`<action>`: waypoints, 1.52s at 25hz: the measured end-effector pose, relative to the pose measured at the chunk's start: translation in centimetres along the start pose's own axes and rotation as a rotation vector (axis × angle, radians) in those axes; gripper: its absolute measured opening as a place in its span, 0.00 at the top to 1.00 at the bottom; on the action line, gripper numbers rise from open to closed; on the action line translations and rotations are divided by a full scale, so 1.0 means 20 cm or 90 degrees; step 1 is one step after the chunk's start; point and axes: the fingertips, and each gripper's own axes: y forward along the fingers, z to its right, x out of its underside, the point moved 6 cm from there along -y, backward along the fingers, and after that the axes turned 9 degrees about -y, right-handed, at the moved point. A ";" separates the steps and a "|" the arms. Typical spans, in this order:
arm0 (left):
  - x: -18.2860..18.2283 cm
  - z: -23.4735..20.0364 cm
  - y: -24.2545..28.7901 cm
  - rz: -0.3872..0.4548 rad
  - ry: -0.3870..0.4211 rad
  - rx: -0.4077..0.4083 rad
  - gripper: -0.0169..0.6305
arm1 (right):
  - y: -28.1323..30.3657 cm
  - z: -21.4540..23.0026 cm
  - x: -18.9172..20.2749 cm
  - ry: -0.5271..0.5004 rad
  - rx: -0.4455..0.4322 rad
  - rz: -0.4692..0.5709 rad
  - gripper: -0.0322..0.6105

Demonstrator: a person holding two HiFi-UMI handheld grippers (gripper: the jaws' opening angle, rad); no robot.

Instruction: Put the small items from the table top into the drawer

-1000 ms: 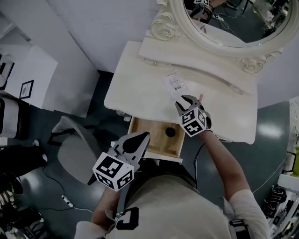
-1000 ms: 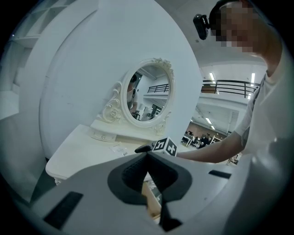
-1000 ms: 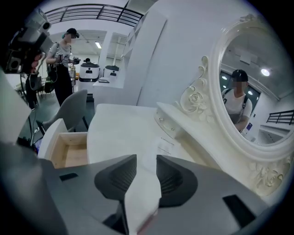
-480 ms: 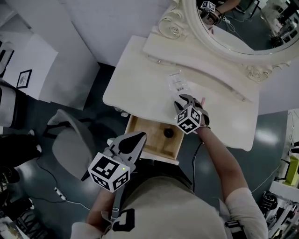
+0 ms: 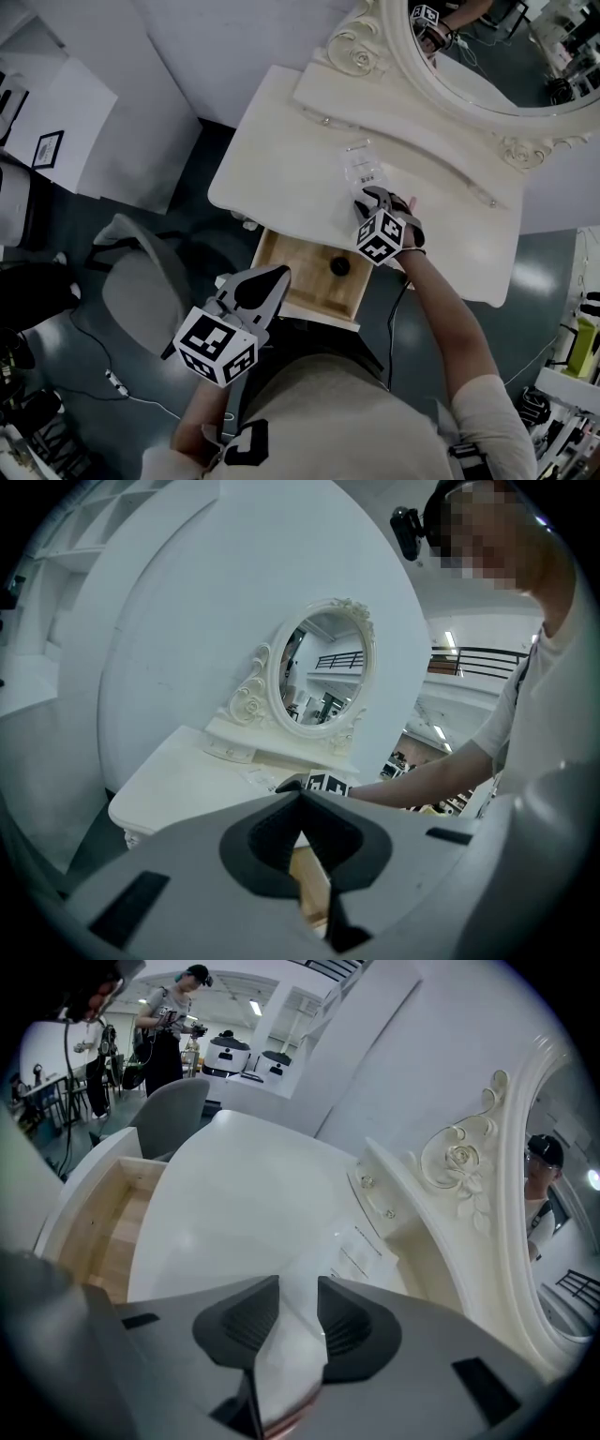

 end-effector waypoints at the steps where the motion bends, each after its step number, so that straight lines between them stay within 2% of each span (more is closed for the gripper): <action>1: 0.00 0.00 0.00 0.000 -0.001 0.000 0.89 | 0.00 0.00 0.00 -0.002 -0.001 -0.002 0.76; 9: 0.01 -0.01 -0.01 0.003 -0.004 -0.003 0.89 | 0.01 0.00 0.00 -0.017 0.004 -0.004 0.77; 14: 0.02 -0.02 -0.03 0.004 -0.006 -0.005 0.89 | 0.02 -0.01 0.00 -0.029 0.009 -0.010 0.85; 20: 0.03 -0.03 -0.04 0.000 -0.007 -0.010 0.89 | 0.02 0.00 -0.01 -0.037 0.030 -0.015 0.89; 27: 0.03 -0.04 -0.06 0.004 -0.007 -0.009 0.89 | 0.02 0.01 -0.02 -0.027 0.026 -0.024 0.91; 38: 0.00 -0.04 -0.06 0.008 0.002 -0.002 0.89 | -0.03 0.02 -0.08 -0.022 0.026 0.000 0.91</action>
